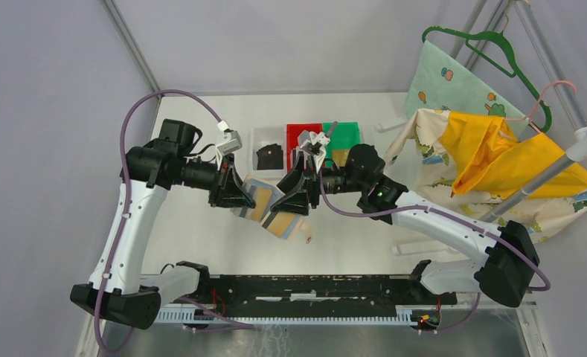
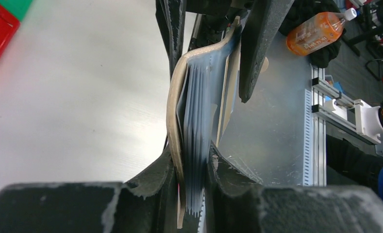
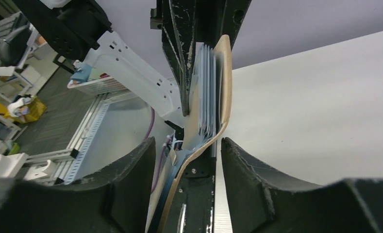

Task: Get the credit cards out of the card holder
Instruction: Remove the credit card from the card holder.

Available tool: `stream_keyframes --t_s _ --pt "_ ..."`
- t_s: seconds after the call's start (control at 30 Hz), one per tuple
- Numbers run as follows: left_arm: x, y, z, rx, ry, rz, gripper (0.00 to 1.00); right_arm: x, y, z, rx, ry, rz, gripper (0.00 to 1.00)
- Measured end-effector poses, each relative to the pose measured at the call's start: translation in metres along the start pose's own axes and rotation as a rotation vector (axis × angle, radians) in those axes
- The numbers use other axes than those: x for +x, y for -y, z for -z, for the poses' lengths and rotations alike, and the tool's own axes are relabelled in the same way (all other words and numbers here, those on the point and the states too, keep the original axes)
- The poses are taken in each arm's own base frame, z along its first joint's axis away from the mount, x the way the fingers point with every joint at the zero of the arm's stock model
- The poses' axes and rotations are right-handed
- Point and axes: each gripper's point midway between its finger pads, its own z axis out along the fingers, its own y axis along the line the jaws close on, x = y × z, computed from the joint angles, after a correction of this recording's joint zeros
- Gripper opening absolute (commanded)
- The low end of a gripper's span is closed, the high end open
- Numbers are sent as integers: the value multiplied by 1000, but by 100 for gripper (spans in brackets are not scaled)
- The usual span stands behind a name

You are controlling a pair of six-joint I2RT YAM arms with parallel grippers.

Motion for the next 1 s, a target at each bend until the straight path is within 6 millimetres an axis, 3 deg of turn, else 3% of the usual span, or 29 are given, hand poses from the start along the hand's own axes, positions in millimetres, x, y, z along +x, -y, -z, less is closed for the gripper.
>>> stream_keyframes --t_s 0.23,0.3,0.4,0.47,0.53,0.63,0.73,0.83,1.0 --pt "2 7 1 27 -16 37 2 2 -6 -1 -52 -9 -33 21" --pt "1 9 2 27 -16 36 2 2 -6 0 -56 -13 -39 18" --pt "1 10 3 28 -18 40 9 3 -8 1 -66 -21 -48 9" --pt "1 10 3 28 -19 39 21 4 -9 2 -71 -26 -55 0" --pt "1 11 3 29 -18 30 30 4 -9 2 -71 -26 -58 0" --pt "1 10 3 29 -18 23 67 5 -10 2 -75 -20 -70 0" --pt "0 8 3 23 -17 14 85 11 -12 3 -88 -29 -96 0" --pt "-1 3 1 8 -3 8 92 15 -12 4 -85 -40 -119 0" --pt "2 -4 -4 -20 43 12 88 21 -9 5 -67 -60 -148 0"
